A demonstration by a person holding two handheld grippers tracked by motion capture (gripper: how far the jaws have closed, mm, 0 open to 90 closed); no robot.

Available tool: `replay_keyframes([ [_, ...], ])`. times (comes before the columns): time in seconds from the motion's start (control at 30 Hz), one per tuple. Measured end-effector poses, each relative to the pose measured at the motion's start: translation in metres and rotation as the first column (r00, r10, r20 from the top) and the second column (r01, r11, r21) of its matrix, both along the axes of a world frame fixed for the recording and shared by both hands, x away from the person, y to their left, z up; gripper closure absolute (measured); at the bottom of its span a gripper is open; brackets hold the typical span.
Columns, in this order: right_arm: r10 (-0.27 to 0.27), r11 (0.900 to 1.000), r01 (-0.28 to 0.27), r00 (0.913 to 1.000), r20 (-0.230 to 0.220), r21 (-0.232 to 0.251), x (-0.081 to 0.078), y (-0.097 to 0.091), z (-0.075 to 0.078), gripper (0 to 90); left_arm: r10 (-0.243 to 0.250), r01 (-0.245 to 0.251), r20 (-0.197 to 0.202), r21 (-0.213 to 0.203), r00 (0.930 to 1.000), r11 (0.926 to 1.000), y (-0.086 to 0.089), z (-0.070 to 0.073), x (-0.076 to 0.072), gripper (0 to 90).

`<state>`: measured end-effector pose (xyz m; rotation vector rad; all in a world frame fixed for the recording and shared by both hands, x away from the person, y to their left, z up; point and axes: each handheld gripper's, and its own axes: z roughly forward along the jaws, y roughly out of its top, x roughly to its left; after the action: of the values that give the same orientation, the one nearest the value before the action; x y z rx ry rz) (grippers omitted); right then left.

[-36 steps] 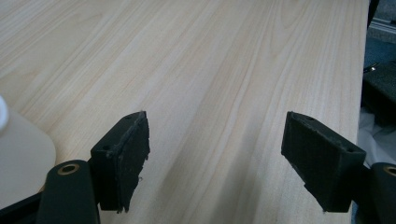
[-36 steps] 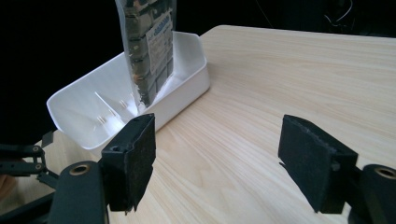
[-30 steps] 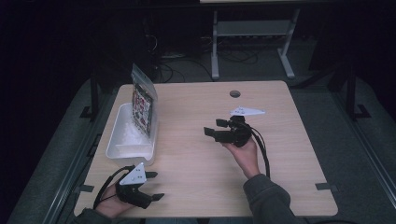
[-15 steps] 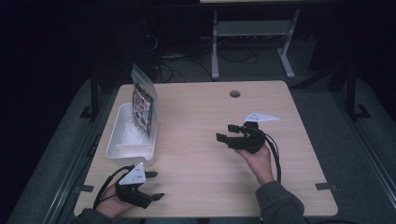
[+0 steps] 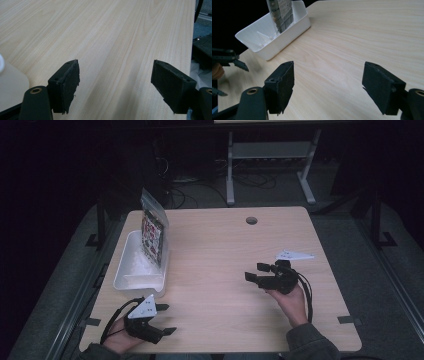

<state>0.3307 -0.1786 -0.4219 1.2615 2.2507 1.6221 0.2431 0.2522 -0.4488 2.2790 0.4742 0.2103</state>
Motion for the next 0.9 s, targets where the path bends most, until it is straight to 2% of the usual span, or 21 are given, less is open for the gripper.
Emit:
replay_keyframes([
  [0.6, 0.006, 0.999, -0.007, 0.9993, -0.037, -0.044, -0.023, -0.021, -0.009, 24.6, 0.001, -0.001, 0.001, -0.002, 1.0, 1.0, 0.0, 0.0, 0.0, 22.3],
  [0.9, 0.02, 0.9992, -0.023, 0.9966, -0.079, -0.034, -0.041, -0.032, -0.022, 24.6, 0.001, -0.001, -0.003, -0.005, 1.0, 1.0, 0.0, 0.0, 0.0, 22.2],
])
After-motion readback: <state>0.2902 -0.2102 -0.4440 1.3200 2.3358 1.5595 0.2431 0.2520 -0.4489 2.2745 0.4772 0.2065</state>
